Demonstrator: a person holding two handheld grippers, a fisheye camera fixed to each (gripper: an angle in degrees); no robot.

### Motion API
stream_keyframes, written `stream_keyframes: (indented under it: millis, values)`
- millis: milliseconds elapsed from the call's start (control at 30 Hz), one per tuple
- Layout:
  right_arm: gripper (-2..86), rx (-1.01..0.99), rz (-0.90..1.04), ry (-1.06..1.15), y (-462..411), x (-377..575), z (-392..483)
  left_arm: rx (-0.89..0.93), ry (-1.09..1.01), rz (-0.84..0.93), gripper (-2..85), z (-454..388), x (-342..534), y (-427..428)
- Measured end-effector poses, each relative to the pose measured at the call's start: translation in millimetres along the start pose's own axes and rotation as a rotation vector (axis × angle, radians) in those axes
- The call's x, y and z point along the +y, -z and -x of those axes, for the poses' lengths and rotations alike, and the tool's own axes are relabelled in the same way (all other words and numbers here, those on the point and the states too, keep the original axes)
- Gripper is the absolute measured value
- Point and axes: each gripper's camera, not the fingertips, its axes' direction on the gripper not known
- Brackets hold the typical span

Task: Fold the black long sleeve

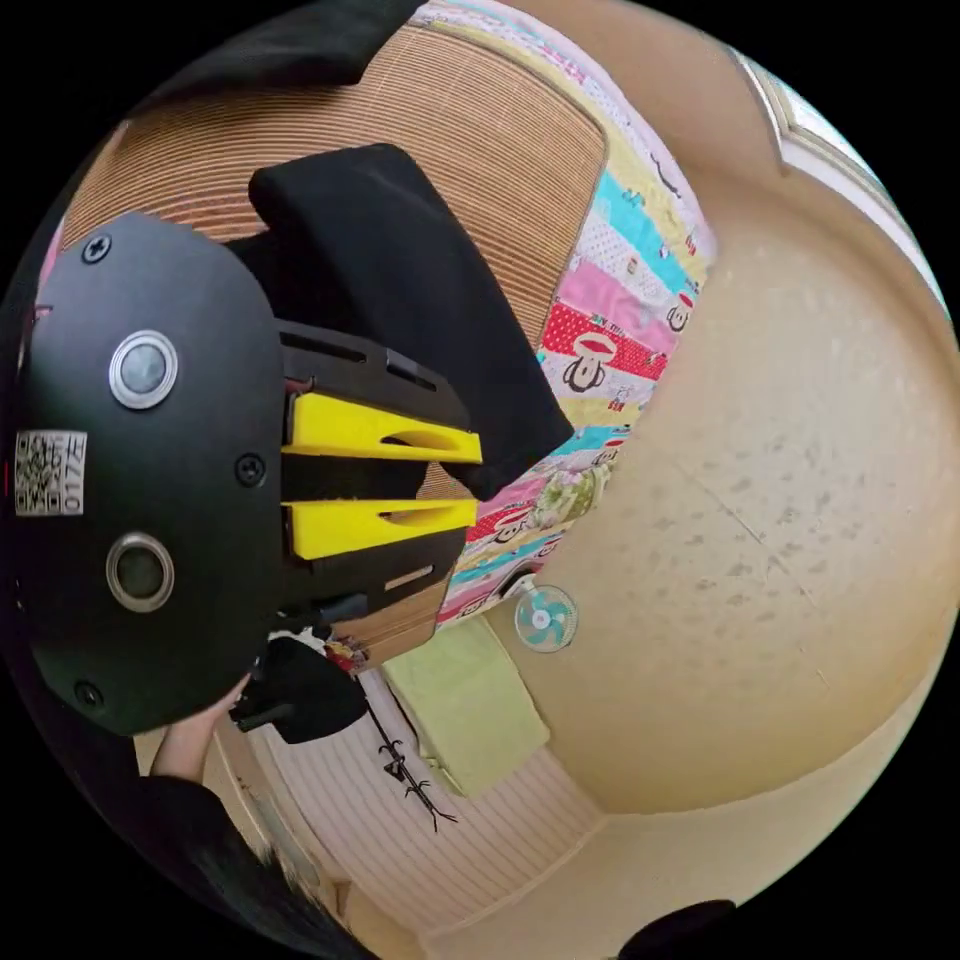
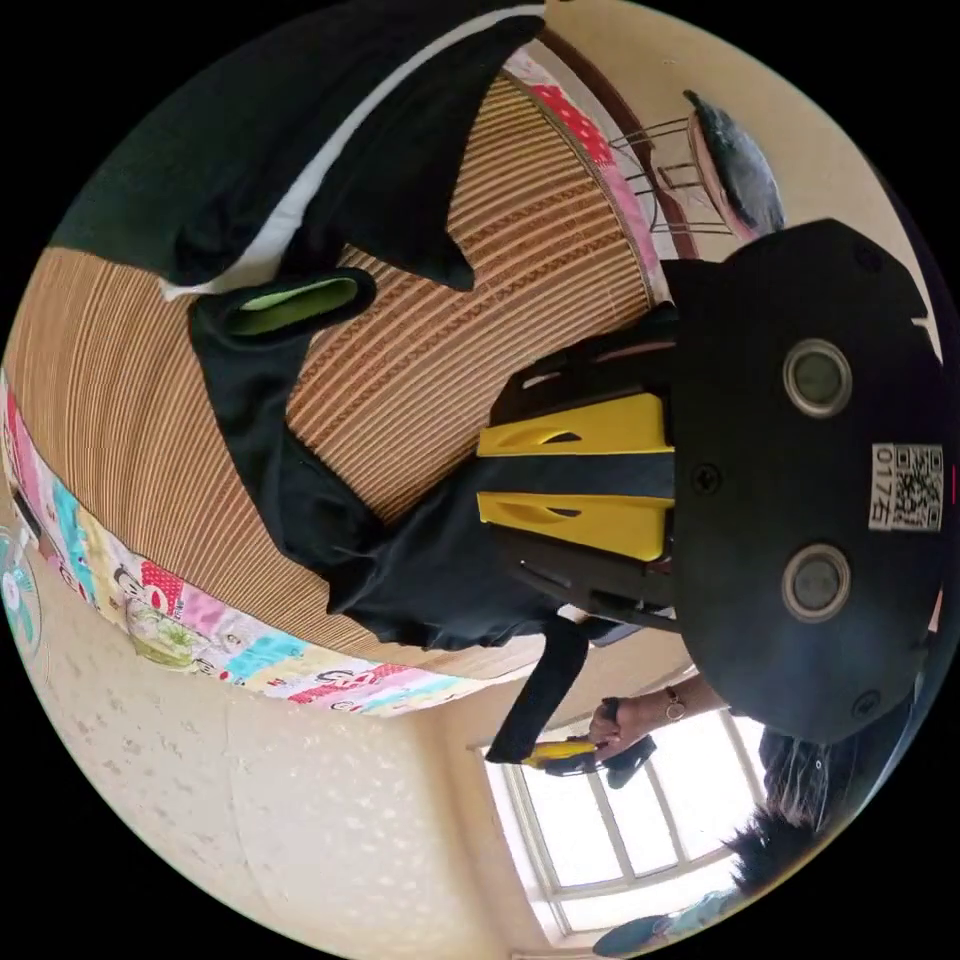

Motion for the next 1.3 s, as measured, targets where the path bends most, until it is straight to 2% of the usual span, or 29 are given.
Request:
stream_keyframes:
  millis: [33,100,167,333,400,467,500,567,633,733,800,833,900,933,1067,1133,1267,1300]
  values:
    - [7.8,0.065,-0.013,0.038,5.3,-5.8,7.0,0.025,-0.011,0.064,7.9,-10.1,10.0,-24.9]
    - [10.1,0.363,-0.067,0.18,19.3,-26.0,34.1,0.146,-0.035,0.298,8.4,-48.2,55.5,-101.0]
    - [11.7,0.521,-0.052,0.312,12.7,-38.3,50.3,0.224,-0.038,0.408,8.3,-73.2,90.8,-128.7]
    - [13.8,0.799,0.213,0.806,-67.6,-45.1,76.8,0.224,-0.036,0.603,8.0,-101.2,162.7,-138.6]
    - [14.1,0.988,0.375,1.121,-113.9,-29.4,78.9,0.218,-0.018,0.684,8.0,-92.9,183.7,-132.0]
    - [13.4,1.169,0.517,1.288,-143.3,-23.0,66.8,0.193,-0.021,0.727,7.9,-82.2,192.1,-124.4]
    - [12.4,1.322,0.628,1.304,-160.1,-27.9,50.5,0.166,-0.025,0.744,7.9,-73.4,194.7,-118.3]
    - [8.0,1.477,0.723,1.272,-168.3,-40.4,28.2,0.126,-0.019,0.76,7.8,-58.0,194.8,-109.6]
    - [5.8,1.381,0.667,1.221,-150.4,-52.7,36.2,0.09,0.008,0.764,7.7,-40.3,190.9,-100.6]
    - [4.4,0.953,0.411,0.867,-72.4,-95.1,71.8,0.056,0.07,0.718,7.1,-12.8,176.7,-79.6]
    - [3.8,0.46,0.183,0.612,16.5,-120.5,88.7,0.033,0.114,0.658,6.6,6.7,165.3,-60.3]
    - [3.8,0.34,0.131,0.566,37.0,-123.3,91.1,0.026,0.128,0.645,6.5,11.7,163.3,-55.8]
    - [3.7,-0.04,0.007,0.524,93.2,-120.9,113.1,0.012,0.187,0.597,6.5,30.3,158.3,-39.0]
    - [3.8,-0.099,-0.006,0.538,100.2,-118.2,122.5,0.01,0.201,0.586,6.5,34.6,157.9,-34.9]
    - [4.8,-0.335,0.041,0.691,78.7,-93.3,204.6,-0.017,0.286,0.542,6.5,60.5,164.9,-10.7]
    - [6.0,-0.42,0.105,0.714,34.4,-84.1,234.7,-0.029,0.31,0.536,6.6,69.7,170.7,-1.9]
    - [10.4,-0.723,0.394,0.814,-108.4,-53.8,281.8,-0.076,0.353,0.537,7.9,91.0,185.9,19.6]
    - [11.2,-0.674,0.457,0.749,-140.0,-49.5,277.7,-0.094,0.365,0.544,8.4,97.5,190.4,28.0]
